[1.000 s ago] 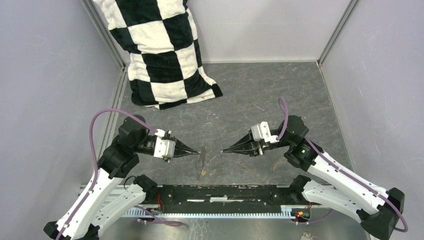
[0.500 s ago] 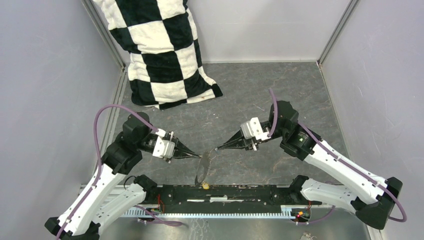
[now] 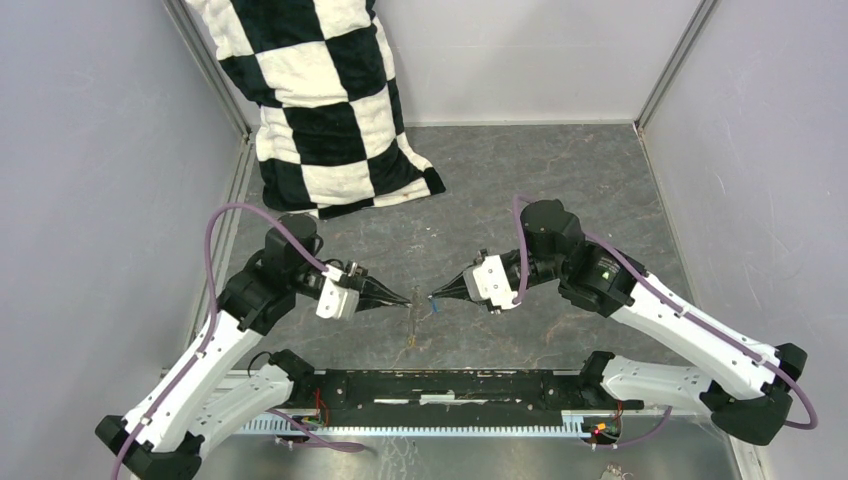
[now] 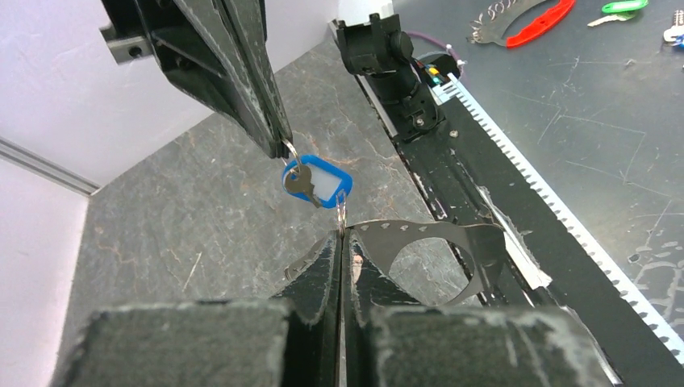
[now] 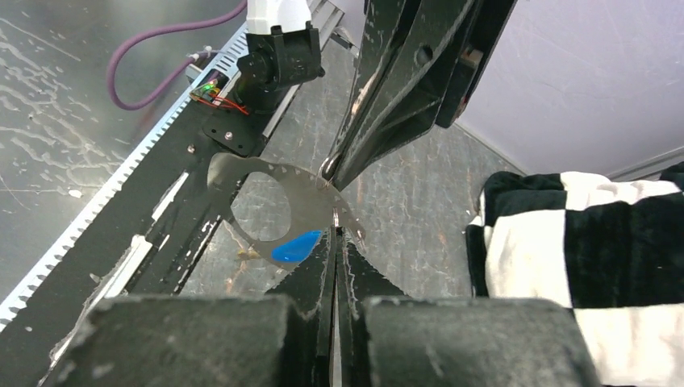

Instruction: Put the keys on the keyring

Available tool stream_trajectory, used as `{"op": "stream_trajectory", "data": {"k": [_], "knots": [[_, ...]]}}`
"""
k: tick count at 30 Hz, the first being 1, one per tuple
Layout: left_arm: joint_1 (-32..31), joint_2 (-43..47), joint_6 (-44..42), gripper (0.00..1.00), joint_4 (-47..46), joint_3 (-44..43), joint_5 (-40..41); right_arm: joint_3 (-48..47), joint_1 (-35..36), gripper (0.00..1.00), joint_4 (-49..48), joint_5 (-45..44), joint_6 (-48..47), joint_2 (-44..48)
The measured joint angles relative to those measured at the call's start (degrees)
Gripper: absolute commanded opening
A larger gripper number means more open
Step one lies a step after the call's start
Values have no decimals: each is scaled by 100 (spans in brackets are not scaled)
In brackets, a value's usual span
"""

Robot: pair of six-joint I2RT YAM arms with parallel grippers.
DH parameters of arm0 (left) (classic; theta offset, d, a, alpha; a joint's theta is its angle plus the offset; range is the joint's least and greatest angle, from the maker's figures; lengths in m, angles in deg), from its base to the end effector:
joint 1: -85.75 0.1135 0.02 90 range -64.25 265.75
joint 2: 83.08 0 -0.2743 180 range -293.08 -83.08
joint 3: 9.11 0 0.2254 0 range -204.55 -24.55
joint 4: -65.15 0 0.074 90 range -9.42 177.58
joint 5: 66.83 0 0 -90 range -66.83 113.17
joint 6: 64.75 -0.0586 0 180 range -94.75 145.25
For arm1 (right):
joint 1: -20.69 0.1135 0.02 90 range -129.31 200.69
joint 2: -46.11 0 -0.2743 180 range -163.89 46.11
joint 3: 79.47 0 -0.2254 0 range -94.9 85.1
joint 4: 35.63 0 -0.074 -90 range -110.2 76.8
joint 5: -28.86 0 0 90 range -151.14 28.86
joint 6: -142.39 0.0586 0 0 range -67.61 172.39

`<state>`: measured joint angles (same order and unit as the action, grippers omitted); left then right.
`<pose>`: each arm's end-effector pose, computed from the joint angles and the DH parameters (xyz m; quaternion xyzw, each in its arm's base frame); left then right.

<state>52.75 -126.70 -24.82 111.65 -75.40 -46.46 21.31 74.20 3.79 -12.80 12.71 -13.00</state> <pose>0.0672 -0.1091 0.3515 0.6894 0.3083 -0.4065 0.5142 0.0822 0.1848 0.3890 -0.7034 0.3393 0.3951 0.4837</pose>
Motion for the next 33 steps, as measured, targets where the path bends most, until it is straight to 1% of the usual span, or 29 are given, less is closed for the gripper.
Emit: {"op": "stream_trajectory", "data": {"k": [5, 13, 19, 33], "knots": [[0, -280, 52, 2, 33, -68, -120, -195, 81, 1, 181, -146, -229, 0], [0, -522, 793, 2, -127, -350, -444, -470, 273, 1, 542, -280, -492, -140], [0, -629, 1202, 2, -249, -396, -612, -487, 341, 1, 590, -363, -529, -149], [0, -774, 1386, 2, -262, -459, -702, -487, 387, 1, 588, -365, -527, -144]]}}
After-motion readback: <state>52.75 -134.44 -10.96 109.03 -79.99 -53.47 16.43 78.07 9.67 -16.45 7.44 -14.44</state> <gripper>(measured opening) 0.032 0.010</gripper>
